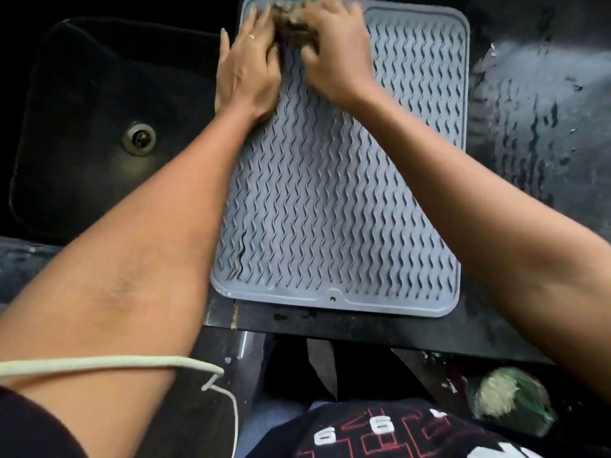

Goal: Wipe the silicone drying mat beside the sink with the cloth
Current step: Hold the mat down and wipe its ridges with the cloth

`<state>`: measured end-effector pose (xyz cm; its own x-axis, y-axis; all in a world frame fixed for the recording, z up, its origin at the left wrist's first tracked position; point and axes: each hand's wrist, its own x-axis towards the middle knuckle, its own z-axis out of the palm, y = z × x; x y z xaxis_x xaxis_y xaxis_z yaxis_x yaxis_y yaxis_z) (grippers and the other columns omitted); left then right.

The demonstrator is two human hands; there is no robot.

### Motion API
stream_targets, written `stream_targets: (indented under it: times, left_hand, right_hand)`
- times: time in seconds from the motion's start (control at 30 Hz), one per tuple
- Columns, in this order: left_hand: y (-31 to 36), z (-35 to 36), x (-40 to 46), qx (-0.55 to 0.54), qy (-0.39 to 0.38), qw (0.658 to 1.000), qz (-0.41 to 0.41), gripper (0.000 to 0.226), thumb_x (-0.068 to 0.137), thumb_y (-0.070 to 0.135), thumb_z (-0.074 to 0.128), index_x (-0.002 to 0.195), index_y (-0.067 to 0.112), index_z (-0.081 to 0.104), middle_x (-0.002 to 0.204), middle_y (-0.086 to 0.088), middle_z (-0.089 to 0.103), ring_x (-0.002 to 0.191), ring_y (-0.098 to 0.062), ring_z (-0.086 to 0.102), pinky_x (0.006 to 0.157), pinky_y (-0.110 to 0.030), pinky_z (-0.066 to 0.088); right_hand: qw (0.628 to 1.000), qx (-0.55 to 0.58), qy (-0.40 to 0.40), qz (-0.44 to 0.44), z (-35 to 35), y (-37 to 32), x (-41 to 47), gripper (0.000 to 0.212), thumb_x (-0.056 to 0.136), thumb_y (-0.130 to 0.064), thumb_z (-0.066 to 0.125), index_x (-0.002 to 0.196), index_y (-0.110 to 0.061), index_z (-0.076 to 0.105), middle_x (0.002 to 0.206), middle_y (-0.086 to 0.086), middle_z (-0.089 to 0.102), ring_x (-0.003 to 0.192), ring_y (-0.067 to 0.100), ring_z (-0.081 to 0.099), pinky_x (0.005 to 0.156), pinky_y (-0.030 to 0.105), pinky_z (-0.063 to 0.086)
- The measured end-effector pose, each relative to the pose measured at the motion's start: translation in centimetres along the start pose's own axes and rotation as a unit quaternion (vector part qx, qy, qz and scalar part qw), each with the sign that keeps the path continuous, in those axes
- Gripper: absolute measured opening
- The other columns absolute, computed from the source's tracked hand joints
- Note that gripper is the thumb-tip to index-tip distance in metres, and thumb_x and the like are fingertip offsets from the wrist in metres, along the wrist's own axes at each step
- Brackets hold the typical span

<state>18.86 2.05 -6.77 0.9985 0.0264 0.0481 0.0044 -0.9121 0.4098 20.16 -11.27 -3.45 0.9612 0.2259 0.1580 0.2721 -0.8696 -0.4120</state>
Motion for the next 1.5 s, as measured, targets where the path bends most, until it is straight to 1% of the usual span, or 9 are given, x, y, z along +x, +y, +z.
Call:
stream_targets:
  times: [0.4, 0.53, 0.7, 0.8, 0.97, 1.13, 1.23, 1.33, 1.5]
  left_hand:
    - [-0.4, 0.0, 0.2, 0.077, -0.057, 0.995, 0.014, 0.05, 0.105, 0.025, 0.021, 0.153, 0.021, 0.013, 0.162, 0.004, 0.01, 0.15, -0.015, 0.006, 0.12, -0.042, 0.0]
    - [-0.3, -1.0, 1.1, 0.175, -0.116, 0.976, 0.06, 0.056, 0.103, 0.02, 0.028, 0.153, 0.01, 0.004, 0.162, -0.006, 0.005, 0.15, -0.021, 0.003, 0.12, -0.047, -0.004]
    - [-0.6, -2.1, 0.6, 0.177, -0.177, 0.966, 0.071, 0.06, 0.101, 0.008, 0.032, 0.152, 0.003, 0.002, 0.161, -0.014, -0.001, 0.15, -0.024, 0.001, 0.12, -0.037, 0.001]
    - [-0.9, -2.0, 0.7, 0.159, -0.181, 0.968, 0.069, 0.068, 0.096, -0.002, 0.037, 0.152, 0.001, -0.001, 0.161, -0.016, -0.003, 0.149, -0.026, 0.0, 0.12, -0.028, 0.004]
    - [-0.9, -2.1, 0.7, 0.176, -0.209, 0.961, 0.043, 0.05, 0.094, 0.003, 0.047, 0.141, -0.002, 0.031, 0.14, -0.033, 0.038, 0.126, -0.048, 0.043, 0.104, -0.052, 0.04]
    - [-0.2, -2.5, 0.1, 0.174, -0.178, 0.966, 0.072, 0.061, 0.1, 0.008, 0.037, 0.151, 0.0, 0.005, 0.159, -0.022, 0.008, 0.146, -0.036, 0.014, 0.12, -0.044, 0.017]
    - [0.1, -3.2, -0.4, 0.181, -0.191, 0.963, 0.057, 0.066, 0.1, 0.007, 0.038, 0.151, -0.001, -0.004, 0.161, -0.017, -0.002, 0.149, -0.027, 0.003, 0.122, -0.038, 0.008]
    - [0.0, -3.5, -1.4, 0.188, -0.213, 0.957, 0.064, 0.065, 0.102, 0.012, 0.037, 0.151, 0.0, -0.003, 0.161, -0.016, -0.003, 0.149, -0.027, 0.003, 0.121, -0.033, 0.008]
    - [0.5, -4.6, -2.6, 0.19, -0.232, 0.952, 0.07, 0.063, 0.091, -0.002, 0.05, 0.147, -0.003, 0.021, 0.152, -0.023, 0.026, 0.136, -0.04, 0.034, 0.108, -0.045, 0.031]
  right_hand:
    - [0.992, 0.072, 0.003, -0.105, -1.0, -4.6, -15.7, 0.014, 0.065, -0.01, 0.061, 0.073, -0.009, 0.073, 0.079, 0.003, 0.069, 0.074, 0.025, 0.057, 0.054, 0.022, 0.033]
    - [0.984, 0.165, 0.05, 0.034, -1.8, -3.8, -12.5, 0.02, 0.074, -0.011, 0.053, 0.081, -0.01, 0.071, 0.081, 0.007, 0.069, 0.078, 0.021, 0.056, 0.064, 0.025, 0.04]
    - [0.997, 0.019, 0.035, 0.069, -0.2, -2.3, -6.0, 0.047, 0.082, -0.008, 0.048, 0.127, -0.019, 0.053, 0.128, 0.0, 0.056, 0.115, 0.018, 0.045, 0.093, 0.025, 0.037]
    - [0.998, -0.03, 0.016, 0.046, 0.9, -2.5, -6.3, 0.044, 0.081, -0.005, 0.047, 0.121, -0.018, 0.059, 0.127, -0.002, 0.057, 0.115, 0.019, 0.044, 0.091, 0.028, 0.038]
    - [0.998, 0.029, 0.053, -0.018, 0.9, -3.9, -12.4, 0.021, 0.081, -0.005, 0.057, 0.095, -0.011, 0.072, 0.105, 0.0, 0.07, 0.084, 0.016, 0.046, 0.069, 0.023, 0.034]
    - [0.992, 0.087, 0.046, -0.083, -0.1, -6.3, -23.3, 0.02, 0.074, -0.003, 0.053, 0.074, -0.007, 0.072, 0.085, 0.005, 0.073, 0.068, 0.028, 0.054, 0.057, 0.035, 0.045]
    - [0.989, 0.138, -0.021, -0.058, -1.5, -6.5, -24.3, 0.026, 0.062, -0.001, 0.052, 0.075, -0.008, 0.073, 0.076, 0.005, 0.071, 0.066, 0.024, 0.051, 0.057, 0.033, 0.045]
    - [0.98, 0.197, 0.025, -0.001, -2.3, -6.2, -19.9, 0.025, 0.068, -0.001, 0.049, 0.079, -0.007, 0.071, 0.077, 0.007, 0.068, 0.074, 0.02, 0.052, 0.065, 0.034, 0.047]
    - [0.999, 0.035, -0.012, 0.0, 0.2, -5.7, -11.1, 0.044, 0.08, -0.002, 0.048, 0.121, -0.014, 0.058, 0.123, 0.006, 0.058, 0.11, 0.026, 0.049, 0.092, 0.039, 0.042]
